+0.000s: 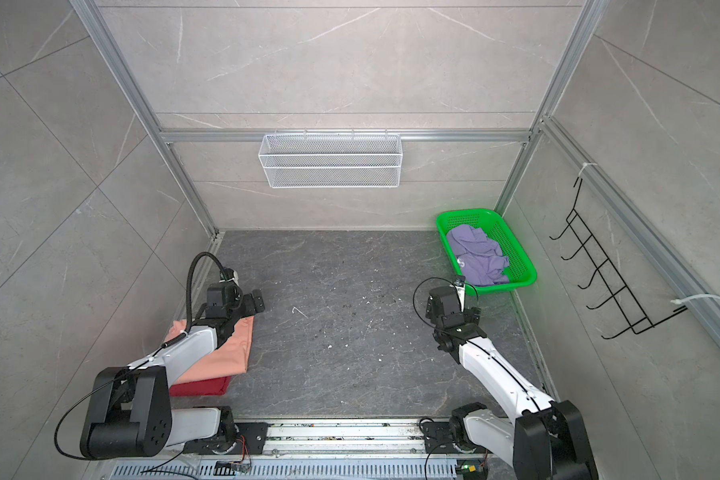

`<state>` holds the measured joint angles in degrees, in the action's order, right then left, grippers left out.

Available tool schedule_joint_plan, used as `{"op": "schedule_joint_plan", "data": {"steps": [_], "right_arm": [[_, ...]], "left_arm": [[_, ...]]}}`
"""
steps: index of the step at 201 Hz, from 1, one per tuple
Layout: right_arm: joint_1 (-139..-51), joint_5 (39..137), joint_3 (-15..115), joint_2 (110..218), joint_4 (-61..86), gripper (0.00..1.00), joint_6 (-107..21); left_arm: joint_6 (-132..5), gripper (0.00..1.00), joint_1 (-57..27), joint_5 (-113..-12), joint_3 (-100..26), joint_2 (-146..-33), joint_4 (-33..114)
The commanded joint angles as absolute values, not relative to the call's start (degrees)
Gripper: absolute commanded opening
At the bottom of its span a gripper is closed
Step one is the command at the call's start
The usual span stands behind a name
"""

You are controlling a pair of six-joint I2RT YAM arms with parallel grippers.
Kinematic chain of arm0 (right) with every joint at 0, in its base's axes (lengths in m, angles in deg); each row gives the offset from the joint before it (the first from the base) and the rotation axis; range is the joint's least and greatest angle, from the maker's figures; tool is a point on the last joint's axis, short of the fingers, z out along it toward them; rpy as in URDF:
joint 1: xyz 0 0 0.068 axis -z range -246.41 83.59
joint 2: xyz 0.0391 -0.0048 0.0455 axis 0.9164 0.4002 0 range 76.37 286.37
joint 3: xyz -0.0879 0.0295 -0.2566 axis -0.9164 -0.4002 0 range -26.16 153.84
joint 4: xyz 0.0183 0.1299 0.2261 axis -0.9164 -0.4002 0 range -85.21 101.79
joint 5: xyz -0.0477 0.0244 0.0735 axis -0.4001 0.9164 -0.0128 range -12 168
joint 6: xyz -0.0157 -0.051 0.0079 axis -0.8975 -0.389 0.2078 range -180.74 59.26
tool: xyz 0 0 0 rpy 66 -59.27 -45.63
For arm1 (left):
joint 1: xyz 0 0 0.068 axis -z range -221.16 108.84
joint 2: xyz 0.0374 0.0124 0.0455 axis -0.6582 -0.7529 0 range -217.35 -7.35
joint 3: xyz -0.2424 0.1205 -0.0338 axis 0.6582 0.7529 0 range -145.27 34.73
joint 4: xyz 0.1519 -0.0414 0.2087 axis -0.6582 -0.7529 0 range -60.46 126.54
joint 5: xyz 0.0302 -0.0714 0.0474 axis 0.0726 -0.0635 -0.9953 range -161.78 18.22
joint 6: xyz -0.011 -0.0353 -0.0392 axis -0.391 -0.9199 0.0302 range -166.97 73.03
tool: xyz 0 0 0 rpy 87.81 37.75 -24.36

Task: Fold and stack the t-shirts
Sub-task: 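Release the pink shirt on the stack and raise the left gripper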

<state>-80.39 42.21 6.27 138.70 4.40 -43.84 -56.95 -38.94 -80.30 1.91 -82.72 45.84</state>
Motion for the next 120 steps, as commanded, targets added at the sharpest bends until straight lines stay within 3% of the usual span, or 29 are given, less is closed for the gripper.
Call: {"op": "schedule_joint_plan", "data": {"steps": [1, 22, 59, 120], "right_arm": [[-79.1, 36.0, 1.8, 137.8, 19.9, 1.00, -49.9], [-78.9, 36.9, -4.2, 140.5, 36.1, 1.00, -55.7], [-78.2, 41.3, -7.4, 148.7, 51.6, 1.00, -58.5], [-76.6, 48.8, -8.4, 150.2, 54.0, 1.00, -61.0]], "left_arm": [[-53.6, 1.00, -39.3, -80.9, 5.2, -80.7, 57.9], [-53.7, 1.00, -40.6, -80.1, 8.1, -80.6, 61.0], [-51.5, 1.00, -40.8, -84.1, 13.8, -81.0, 71.2], [-50.2, 1.00, -42.2, -85.2, 16.8, -82.6, 80.4]]}}
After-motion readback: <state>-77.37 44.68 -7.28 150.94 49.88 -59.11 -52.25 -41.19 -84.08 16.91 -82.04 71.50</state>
